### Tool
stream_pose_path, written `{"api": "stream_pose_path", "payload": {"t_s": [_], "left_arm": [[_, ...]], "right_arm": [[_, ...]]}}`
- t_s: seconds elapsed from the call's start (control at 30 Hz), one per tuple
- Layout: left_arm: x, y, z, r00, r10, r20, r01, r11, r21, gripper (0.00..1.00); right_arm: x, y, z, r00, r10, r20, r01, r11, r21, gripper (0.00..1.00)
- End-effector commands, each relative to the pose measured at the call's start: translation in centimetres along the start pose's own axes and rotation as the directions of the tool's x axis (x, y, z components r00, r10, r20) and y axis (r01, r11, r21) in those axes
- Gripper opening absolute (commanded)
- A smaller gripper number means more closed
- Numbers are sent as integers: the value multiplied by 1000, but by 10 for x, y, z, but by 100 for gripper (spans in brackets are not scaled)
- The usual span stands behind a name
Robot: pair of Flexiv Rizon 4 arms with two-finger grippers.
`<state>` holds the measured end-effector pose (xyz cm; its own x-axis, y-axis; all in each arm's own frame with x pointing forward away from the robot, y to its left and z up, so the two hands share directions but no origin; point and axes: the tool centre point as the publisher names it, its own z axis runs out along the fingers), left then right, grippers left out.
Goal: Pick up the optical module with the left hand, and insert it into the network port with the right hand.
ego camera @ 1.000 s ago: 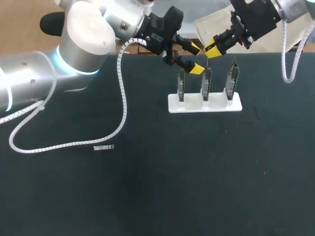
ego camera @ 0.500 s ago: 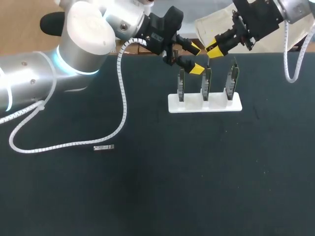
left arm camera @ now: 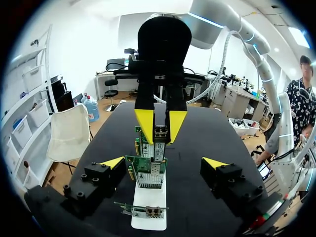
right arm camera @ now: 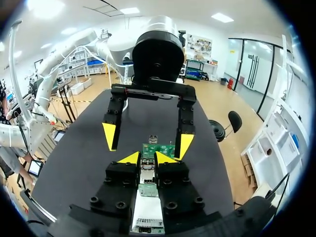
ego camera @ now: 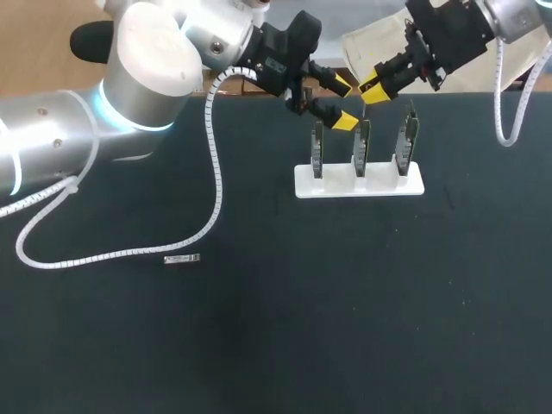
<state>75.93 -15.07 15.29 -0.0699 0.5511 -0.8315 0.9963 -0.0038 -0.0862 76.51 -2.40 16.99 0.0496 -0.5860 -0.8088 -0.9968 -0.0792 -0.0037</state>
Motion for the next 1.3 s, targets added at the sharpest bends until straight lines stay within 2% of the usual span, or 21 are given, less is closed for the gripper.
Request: {"api": "stream_pose_path", "payload": {"t_s": [0.03, 0.4, 1.3], "left_arm": [[0, -1, 0, 1000, 1, 1, -1, 1000, -4, 100], [0, -1, 0, 1000, 1, 1, -1, 1000, -4, 100], [0, -1, 0, 1000, 1, 1, -1, 1000, -4, 100]], "right_arm": [[1, 0, 1, 1000, 0, 2, 0, 1000, 4, 0], [-1, -2, -2, 1000, -28, -3, 28, 999, 18, 0], [8, -2, 6, 1000, -10, -15, 10, 1000, 8, 0]]}}
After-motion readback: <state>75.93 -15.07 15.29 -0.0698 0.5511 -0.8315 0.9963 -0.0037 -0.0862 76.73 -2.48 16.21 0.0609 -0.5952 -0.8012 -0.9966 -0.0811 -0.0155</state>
